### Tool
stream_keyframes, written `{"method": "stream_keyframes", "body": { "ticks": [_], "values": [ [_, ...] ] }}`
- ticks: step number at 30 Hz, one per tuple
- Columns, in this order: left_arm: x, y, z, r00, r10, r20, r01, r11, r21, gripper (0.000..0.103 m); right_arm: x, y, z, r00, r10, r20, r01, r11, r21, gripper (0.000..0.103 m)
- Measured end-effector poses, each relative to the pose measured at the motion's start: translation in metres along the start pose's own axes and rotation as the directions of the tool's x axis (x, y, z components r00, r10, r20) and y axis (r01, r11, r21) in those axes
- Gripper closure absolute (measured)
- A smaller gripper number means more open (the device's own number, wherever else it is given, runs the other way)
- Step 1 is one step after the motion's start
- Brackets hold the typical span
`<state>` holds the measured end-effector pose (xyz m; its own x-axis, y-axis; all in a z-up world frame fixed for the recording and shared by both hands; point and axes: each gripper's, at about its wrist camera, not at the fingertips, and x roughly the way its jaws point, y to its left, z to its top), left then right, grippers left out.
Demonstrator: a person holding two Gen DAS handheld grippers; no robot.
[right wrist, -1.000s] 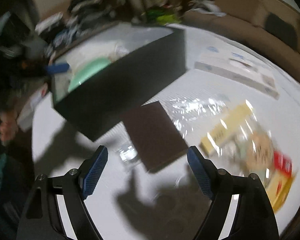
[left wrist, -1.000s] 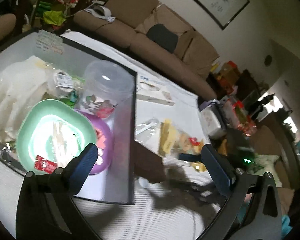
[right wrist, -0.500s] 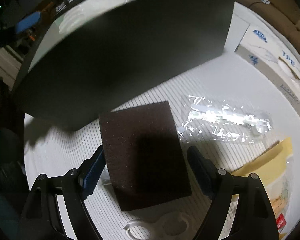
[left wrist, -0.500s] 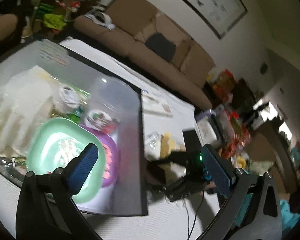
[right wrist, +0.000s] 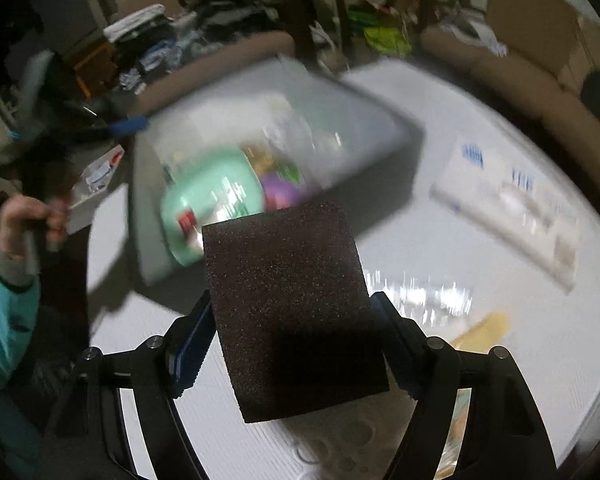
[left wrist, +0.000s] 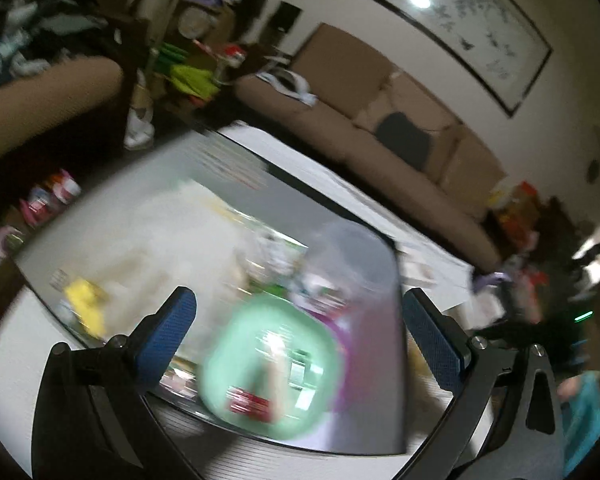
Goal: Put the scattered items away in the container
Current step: 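Grasp the brown sponge block with the right tool and lift, then carry the brown sponge into the black box and release it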
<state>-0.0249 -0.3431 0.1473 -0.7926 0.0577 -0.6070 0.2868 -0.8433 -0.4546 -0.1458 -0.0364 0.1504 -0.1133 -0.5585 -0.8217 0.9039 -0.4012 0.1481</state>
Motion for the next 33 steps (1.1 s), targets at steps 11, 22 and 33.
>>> {"method": "stream_keyframes", "body": {
  "ticks": [11, 22, 33],
  "values": [
    [0.026, 0.035, 0.035, 0.999, 0.032, -0.023, -0.034, 0.997, -0.075, 0.0, 0.082, 0.044, 0.165, 0.999, -0.049, -0.002, 0.049, 0.998, -0.044, 0.025],
    [0.027, 0.072, 0.031, 0.998, 0.048, -0.035, -0.054, 0.984, -0.171, 0.0, 0.208, 0.045, 0.255, 0.987, -0.07, -0.143, 0.039, 0.978, -0.207, 0.025],
    [0.039, 0.069, 0.026, 0.993, 0.08, -0.089, -0.09, 0.989, -0.116, 0.0, 0.282, 0.05, 0.266, 0.961, -0.134, -0.242, 0.057, 0.952, -0.302, 0.021]
  ]
}}
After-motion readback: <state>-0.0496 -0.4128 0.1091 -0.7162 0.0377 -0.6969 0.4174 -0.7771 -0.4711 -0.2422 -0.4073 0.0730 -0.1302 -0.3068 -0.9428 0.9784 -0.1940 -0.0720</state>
